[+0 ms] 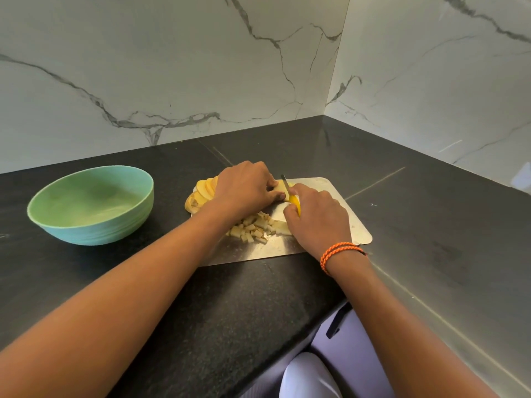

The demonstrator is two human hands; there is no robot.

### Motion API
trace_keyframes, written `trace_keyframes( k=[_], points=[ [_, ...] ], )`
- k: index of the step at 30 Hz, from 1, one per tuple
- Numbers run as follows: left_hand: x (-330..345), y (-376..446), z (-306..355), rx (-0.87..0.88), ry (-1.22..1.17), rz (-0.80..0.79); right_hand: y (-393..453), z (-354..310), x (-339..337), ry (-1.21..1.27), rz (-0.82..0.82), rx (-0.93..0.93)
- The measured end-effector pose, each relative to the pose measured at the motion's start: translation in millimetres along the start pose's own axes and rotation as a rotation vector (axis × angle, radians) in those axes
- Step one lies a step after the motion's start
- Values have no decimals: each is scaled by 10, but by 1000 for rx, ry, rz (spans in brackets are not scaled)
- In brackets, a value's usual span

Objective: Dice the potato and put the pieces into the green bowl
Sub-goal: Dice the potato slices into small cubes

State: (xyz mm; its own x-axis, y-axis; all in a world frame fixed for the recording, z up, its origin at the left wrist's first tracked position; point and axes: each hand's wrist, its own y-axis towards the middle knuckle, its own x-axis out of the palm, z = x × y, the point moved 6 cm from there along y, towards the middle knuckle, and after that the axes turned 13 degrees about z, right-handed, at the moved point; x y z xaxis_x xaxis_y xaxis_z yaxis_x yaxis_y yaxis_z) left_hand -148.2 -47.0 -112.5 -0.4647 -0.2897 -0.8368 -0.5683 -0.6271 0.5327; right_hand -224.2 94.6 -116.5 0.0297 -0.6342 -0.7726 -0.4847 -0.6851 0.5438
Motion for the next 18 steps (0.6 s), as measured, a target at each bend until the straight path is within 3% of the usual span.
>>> trace_keyframes(
  k=[18],
  points=[
    [-45, -29, 48, -35, -22, 4, -501, 182, -356, -10, -44, 25]
  ],
)
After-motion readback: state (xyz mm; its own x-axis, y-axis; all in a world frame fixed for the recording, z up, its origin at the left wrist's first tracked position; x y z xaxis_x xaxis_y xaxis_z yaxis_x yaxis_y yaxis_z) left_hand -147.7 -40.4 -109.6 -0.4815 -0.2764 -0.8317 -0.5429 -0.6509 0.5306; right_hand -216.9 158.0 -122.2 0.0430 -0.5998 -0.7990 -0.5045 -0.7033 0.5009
